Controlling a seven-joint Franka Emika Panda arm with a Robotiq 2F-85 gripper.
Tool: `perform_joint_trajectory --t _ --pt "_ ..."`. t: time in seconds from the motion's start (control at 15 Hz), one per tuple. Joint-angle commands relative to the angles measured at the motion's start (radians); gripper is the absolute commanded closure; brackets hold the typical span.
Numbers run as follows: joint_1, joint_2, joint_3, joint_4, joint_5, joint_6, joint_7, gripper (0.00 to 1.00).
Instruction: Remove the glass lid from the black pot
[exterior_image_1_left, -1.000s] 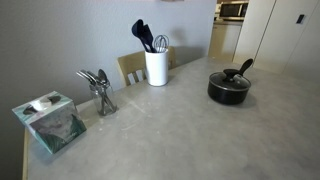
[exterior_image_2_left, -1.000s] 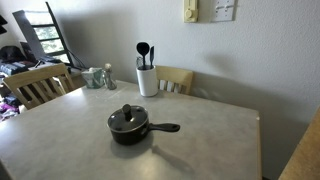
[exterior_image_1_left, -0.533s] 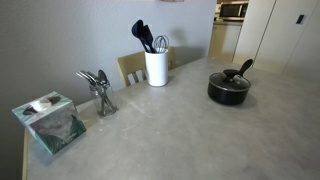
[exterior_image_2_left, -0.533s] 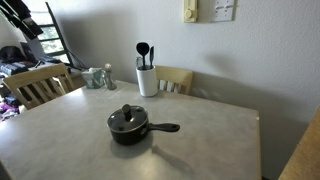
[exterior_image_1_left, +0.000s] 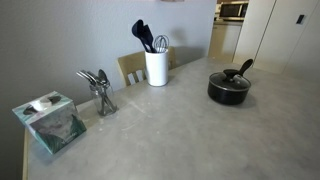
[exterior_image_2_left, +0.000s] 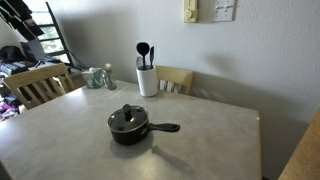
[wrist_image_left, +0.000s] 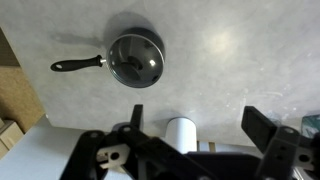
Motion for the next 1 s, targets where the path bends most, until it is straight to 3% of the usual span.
perform_joint_trajectory --t 0.0,0.53,0.6,0.93 --pt "0.015 0.064 -0.063 0.005 0.069 -0.024 -0.131 0.0" --pt "0.002 0.246 -0.173 0.048 0.172 0.021 -0.32 0.0" --pt "-0.008 0.186 -0.146 0.019 0.136 0.003 -0.277 0.0" --pt "-0.009 0.235 -0.157 0.036 0.154 0.016 -0.293 0.0"
